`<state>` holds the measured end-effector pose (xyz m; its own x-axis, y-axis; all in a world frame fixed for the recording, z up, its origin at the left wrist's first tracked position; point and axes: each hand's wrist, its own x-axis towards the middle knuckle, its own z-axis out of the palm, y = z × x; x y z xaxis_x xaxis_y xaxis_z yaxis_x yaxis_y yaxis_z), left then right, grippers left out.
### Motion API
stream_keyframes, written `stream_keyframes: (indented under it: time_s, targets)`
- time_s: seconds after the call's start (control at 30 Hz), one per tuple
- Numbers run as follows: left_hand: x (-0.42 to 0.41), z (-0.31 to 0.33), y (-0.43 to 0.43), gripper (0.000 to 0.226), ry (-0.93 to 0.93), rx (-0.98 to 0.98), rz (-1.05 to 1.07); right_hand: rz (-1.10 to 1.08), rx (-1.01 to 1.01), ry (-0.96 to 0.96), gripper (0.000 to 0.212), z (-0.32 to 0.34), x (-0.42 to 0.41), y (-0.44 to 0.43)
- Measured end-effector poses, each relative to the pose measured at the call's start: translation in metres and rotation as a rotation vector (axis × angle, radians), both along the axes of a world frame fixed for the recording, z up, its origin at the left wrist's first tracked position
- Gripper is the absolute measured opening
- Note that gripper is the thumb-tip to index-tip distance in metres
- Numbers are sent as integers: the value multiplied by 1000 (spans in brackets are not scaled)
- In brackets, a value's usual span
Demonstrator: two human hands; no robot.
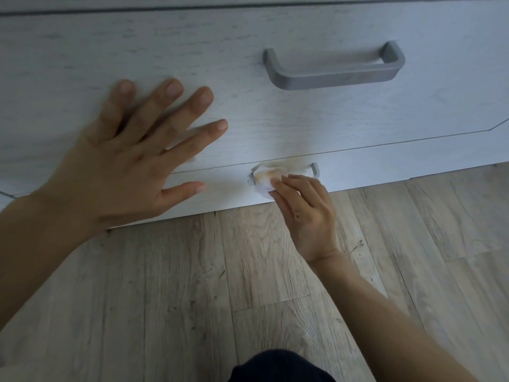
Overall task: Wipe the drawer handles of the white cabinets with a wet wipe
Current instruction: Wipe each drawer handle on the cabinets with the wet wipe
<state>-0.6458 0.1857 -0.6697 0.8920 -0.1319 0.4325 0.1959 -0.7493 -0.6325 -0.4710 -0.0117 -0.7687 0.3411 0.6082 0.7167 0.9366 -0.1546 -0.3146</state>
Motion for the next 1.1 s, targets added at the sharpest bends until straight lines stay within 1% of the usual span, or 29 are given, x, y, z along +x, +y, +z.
stream_keyframes:
  time_s: [0.13,0.27,0.57,0.77,0.93,1.1]
  targets:
    - [0,0,0,75,-2,-17,9,-8,-9,-30,12,2,4,-4]
    - [0,0,-2,73,-13,-14,6,15,-15,-19,10,3,-2,2]
    - [1,1,-3,72,-25,-5,18,-5,-35,-18,13,1,8,-5]
    - [0,1,-4,71,-22,-10,27,-6,-22,25,21,5,0,1]
    - [0,3,-4,71,-4,-14,26,-16,5,24,13,5,5,1]
    - [1,4,-5,71,-9,-27,16,-2,-9,23,15,4,3,6]
